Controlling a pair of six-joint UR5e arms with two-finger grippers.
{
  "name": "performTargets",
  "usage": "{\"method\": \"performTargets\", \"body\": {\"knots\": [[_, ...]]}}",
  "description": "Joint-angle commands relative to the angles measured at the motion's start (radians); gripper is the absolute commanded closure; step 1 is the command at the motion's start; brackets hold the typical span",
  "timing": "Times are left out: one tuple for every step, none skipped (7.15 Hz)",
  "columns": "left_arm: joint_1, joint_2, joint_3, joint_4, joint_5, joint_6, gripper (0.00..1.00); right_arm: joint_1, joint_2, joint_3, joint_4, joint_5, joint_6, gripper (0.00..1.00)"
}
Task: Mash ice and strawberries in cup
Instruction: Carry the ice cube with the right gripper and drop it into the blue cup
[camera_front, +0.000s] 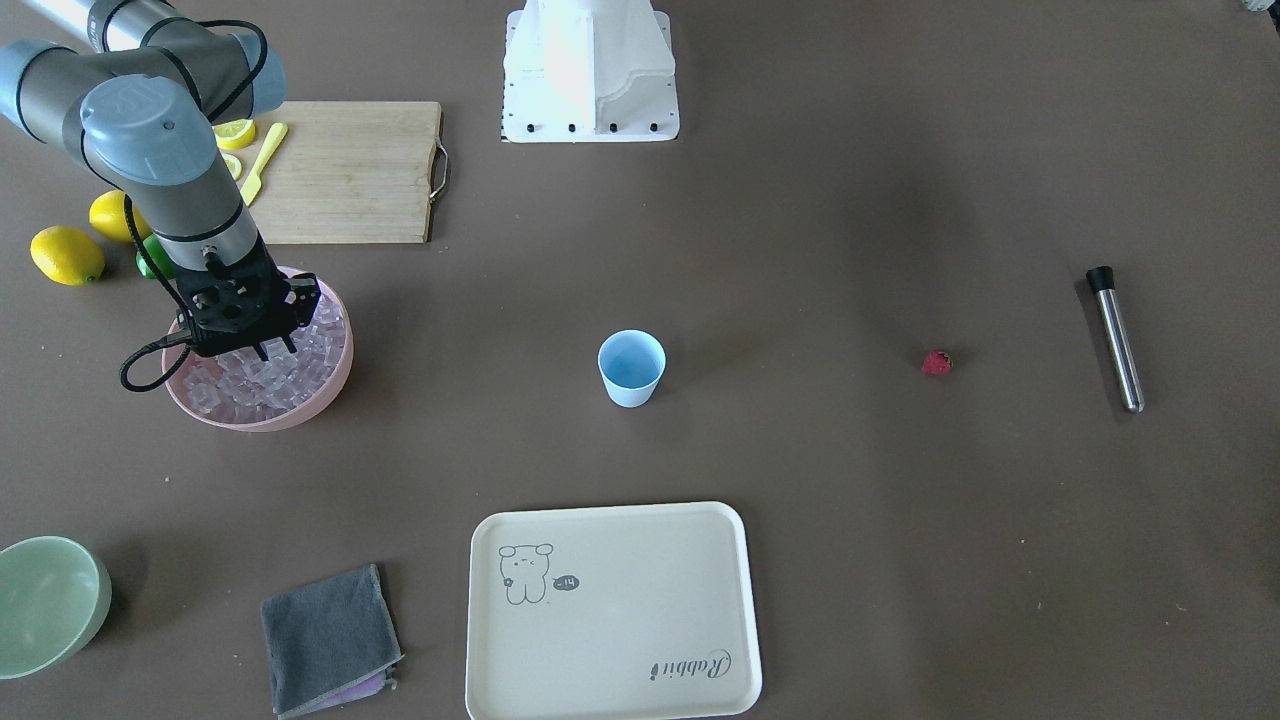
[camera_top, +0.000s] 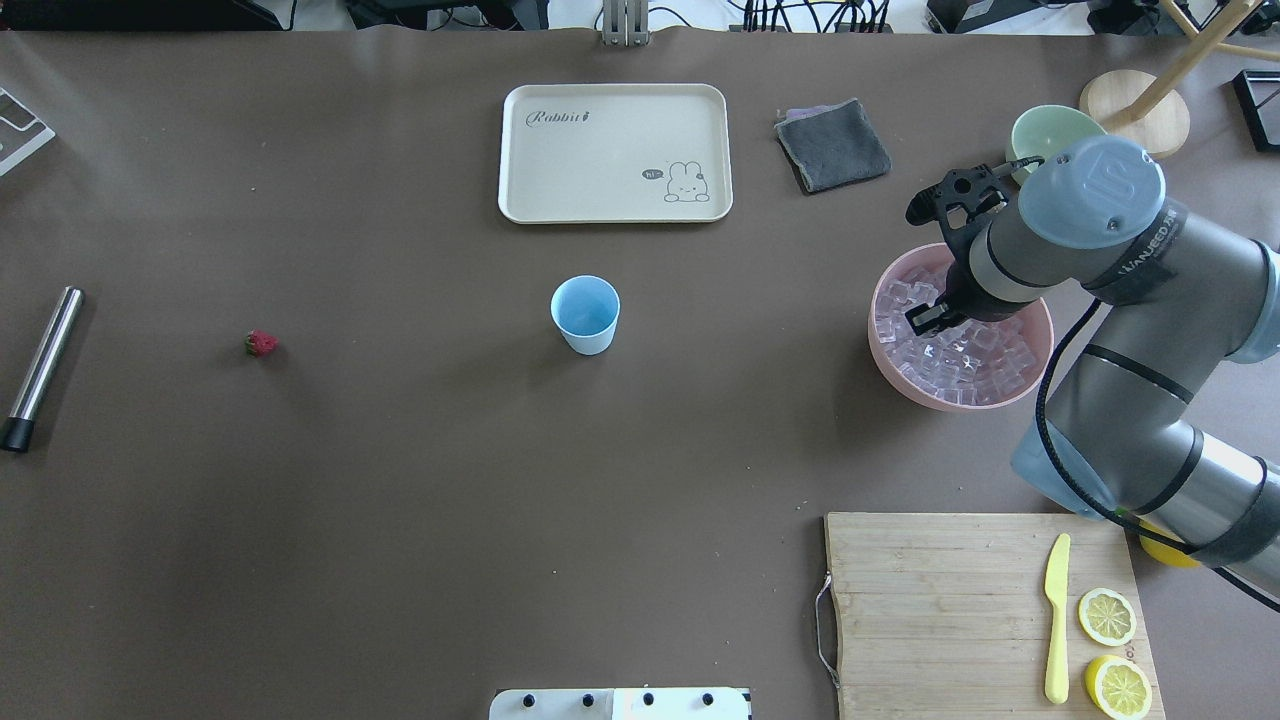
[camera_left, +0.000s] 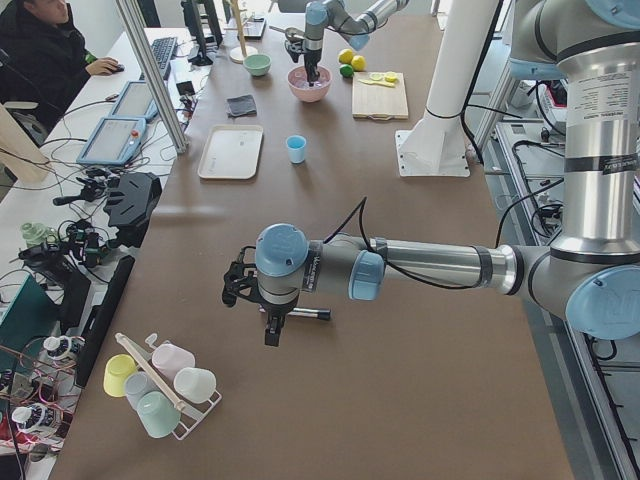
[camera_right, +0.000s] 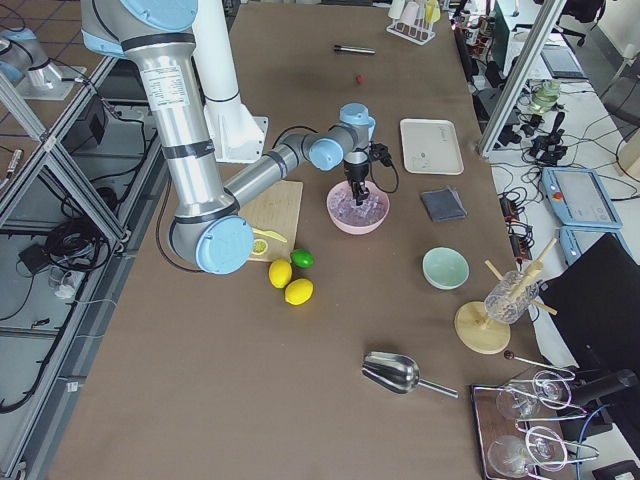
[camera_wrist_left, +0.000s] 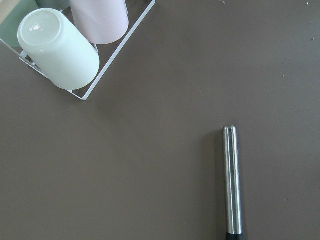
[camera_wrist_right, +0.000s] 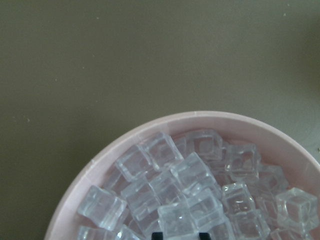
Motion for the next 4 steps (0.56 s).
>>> {"method": "performTargets", "body": {"knots": [[0.000, 0.000, -0.003, -0.001, -0.002, 0.001, 0.03, 0.013, 0.088, 0.003, -0.008, 0.012, 0.049, 0.97], [0.000, 0.001, -0.003, -0.001, -0.002, 0.001, 0.02, 0.004, 0.131, 0.000, -0.011, 0.014, 0.132, 0.99], [0.000, 0.001, 0.000, -0.001, -0.002, 0.001, 0.02, -0.005, 0.188, -0.003, -0.013, 0.015, 0.168, 0.99], [0.000, 0.000, 0.003, -0.001, -0.002, 0.003, 0.03, -0.034, 0.252, -0.033, -0.016, 0.012, 0.224, 0.99]]}}
